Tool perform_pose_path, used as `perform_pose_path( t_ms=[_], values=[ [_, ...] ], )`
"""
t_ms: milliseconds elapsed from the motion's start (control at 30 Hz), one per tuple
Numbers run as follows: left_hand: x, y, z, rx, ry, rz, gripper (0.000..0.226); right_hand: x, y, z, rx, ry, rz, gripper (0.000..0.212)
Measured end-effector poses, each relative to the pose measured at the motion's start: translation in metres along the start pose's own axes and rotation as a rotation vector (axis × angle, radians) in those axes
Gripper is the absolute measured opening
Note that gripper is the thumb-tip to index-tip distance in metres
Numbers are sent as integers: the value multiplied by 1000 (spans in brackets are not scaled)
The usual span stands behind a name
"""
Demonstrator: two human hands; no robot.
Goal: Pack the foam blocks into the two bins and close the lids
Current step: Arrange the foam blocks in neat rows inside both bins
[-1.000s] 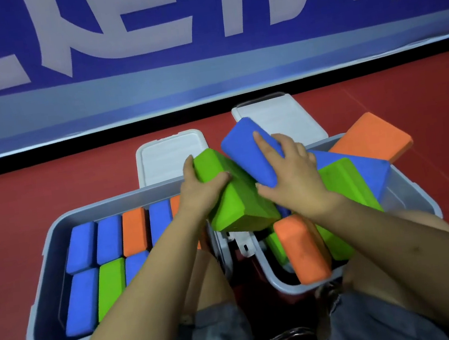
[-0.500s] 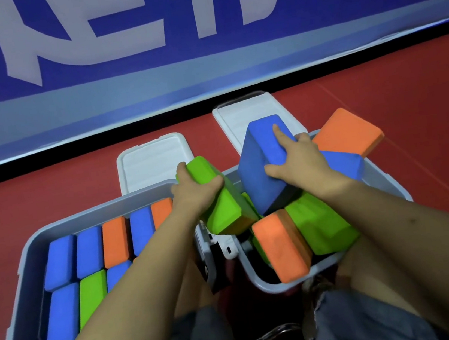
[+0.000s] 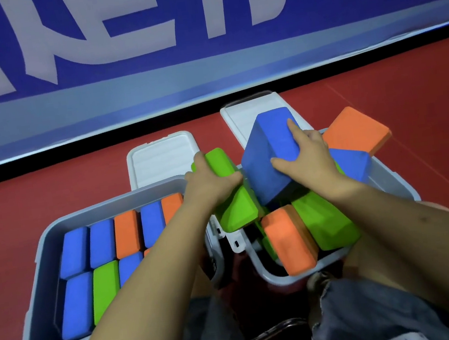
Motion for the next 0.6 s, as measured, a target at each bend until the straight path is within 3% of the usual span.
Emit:
perform_pose_path(
  t_ms=[133, 233, 300, 467, 600],
  values=[
    [-23, 3, -4, -52, -37, -127, 90, -7, 38, -17, -205, -32, -82, 94],
    [-31, 23, -10, -123, -72, -425, 99, 5, 70, -45, -454, -47, -302, 101],
    [-27, 42, -14, -149, -87, -595, 88, 9, 74, -58, -524, -131, -396, 105],
    [-9, 54, -5, -132, -62, -722, 74, 4, 52, -57, -511, -217, -454, 98],
    [-16, 25, 6, -33, -80, -430, 91, -6, 20, -32, -268, -112, -200, 93]
  ],
)
Point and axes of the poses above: each hand's wrist, its own z-axis towards the middle knuckle, its own x-axis out of the palm, y = z × x, the point moved 7 cm from there along z, towards the middle knuckle, and after that the axes turned 12 degrees about -z, right-handed, at the moved point
